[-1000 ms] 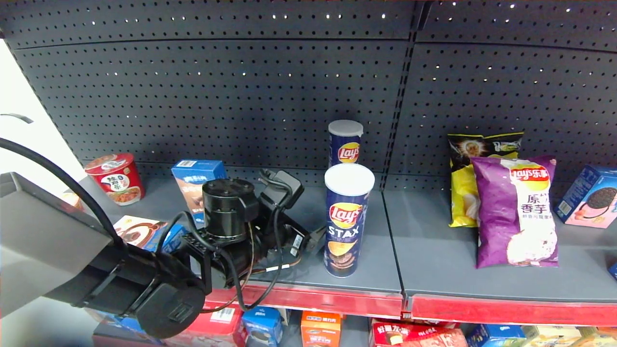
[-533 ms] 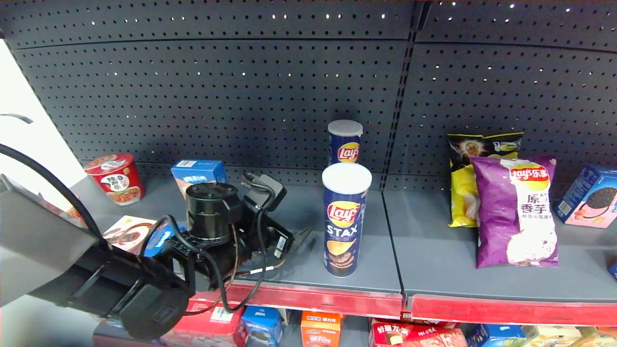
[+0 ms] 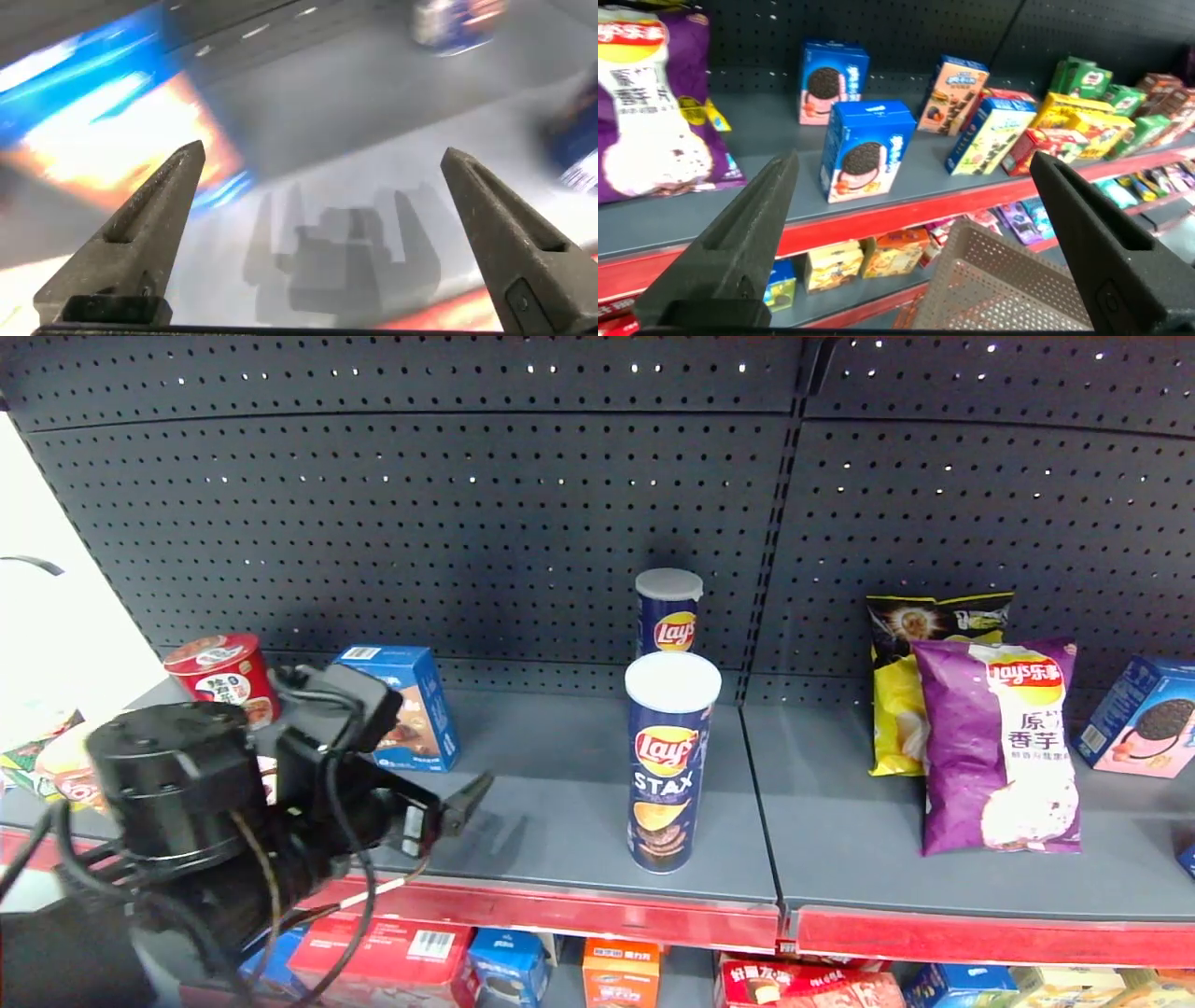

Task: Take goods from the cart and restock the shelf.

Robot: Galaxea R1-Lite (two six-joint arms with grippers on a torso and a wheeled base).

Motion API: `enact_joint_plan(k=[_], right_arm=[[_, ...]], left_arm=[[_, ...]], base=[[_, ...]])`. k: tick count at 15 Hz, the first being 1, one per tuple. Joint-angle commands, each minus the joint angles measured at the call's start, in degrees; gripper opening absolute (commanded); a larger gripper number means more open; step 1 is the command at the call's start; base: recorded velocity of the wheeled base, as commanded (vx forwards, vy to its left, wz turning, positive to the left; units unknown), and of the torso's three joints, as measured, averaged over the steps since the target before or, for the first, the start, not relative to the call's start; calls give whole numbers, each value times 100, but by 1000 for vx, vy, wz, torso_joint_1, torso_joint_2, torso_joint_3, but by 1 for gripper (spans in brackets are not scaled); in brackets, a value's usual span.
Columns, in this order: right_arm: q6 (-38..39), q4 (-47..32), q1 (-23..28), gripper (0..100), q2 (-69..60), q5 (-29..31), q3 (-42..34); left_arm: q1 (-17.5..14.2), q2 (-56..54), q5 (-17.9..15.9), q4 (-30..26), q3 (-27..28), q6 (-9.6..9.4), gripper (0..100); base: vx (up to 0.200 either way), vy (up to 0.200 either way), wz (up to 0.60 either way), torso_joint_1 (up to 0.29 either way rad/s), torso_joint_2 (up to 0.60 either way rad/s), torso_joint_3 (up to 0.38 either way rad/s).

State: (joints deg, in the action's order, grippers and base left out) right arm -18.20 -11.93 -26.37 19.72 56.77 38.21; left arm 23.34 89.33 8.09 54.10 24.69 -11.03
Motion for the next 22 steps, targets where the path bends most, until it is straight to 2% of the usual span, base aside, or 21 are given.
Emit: enact_joint_plan(k=[1, 4, 5, 7, 8, 9, 11, 13, 15, 16, 17, 18, 19, 20, 21, 22], right_arm=[[1, -2, -149, 100, -4, 1, -24], [18, -11, -228, 100, -118, 1, -164], [18, -11, -264, 100, -136, 1, -164], [18, -19, -378, 100, -118, 1, -164], [18, -19, -387, 100, -109, 1, -164], [18, -11, -510, 100, -4, 1, -182], [89, 112, -554, 100, 137, 1, -252], [203, 174, -554, 100, 172, 1, -314], [256, 174, -545, 100, 172, 1, -375], [264, 174, -554, 100, 181, 1, -375], [264, 183, -554, 100, 198, 1, -384], [264, 183, -554, 100, 225, 1, -384], [264, 183, -554, 100, 225, 1, -384], [308, 209, -545, 100, 225, 1, -402], [308, 209, -545, 100, 225, 1, -402], [308, 209, -545, 100, 225, 1, -375]], left_arm=[[-963, -1753, 69, -365, -1150, 66, 100], [-1201, -3220, 140, -708, -1809, 418, 100], [-1368, -3633, 228, -787, -1959, 532, 100], [-1675, -4574, 298, -1077, -2389, 919, 100], [-1684, -4600, 298, -1086, -2407, 927, 100], [-1710, -5233, 641, -1692, -2469, 1042, 100], [-1710, -5866, 940, -2316, -2442, 1042, 100], [-1754, -6411, 1476, -2791, -2319, 1042, 100], [-1790, -6798, 1871, -3257, -2064, 1042, 100], [-1851, -6850, 1959, -3371, -1985, 1051, 100], [-2115, -6885, 2065, -3468, -1836, 1051, 100], [-2361, -6912, 2065, -3477, -1783, 1051, 100], [-2361, -6912, 2065, -3477, -1783, 1051, 100], [-3152, -7096, 2029, -3573, -1968, 1235, 100], [-3152, -7096, 2029, -3573, -1968, 1235, 100], [-3002, -7764, 1608, -3916, -2469, 1358, 100]], base=[[0, 0, 0, 0, 0, 0], [0, 0, 0, 0, 0, 0], [0, 0, 0, 0, 0, 0], [0, 0, 0, 0, 0, 0], [0, 0, 0, 0, 0, 0], [0, 0, 0, 0, 0, 0], [0, 0, 0, 0, 0, 0], [0, 0, 0, 0, 0, 0], [0, 0, 0, 0, 0, 0], [0, 0, 0, 0, 0, 0], [0, 0, 0, 0, 0, 0], [0, 0, 0, 0, 0, 0], [0, 0, 0, 0, 0, 0], [0, 0, 0, 0, 0, 0], [0, 0, 0, 0, 0, 0], [0, 0, 0, 0, 0, 0]])
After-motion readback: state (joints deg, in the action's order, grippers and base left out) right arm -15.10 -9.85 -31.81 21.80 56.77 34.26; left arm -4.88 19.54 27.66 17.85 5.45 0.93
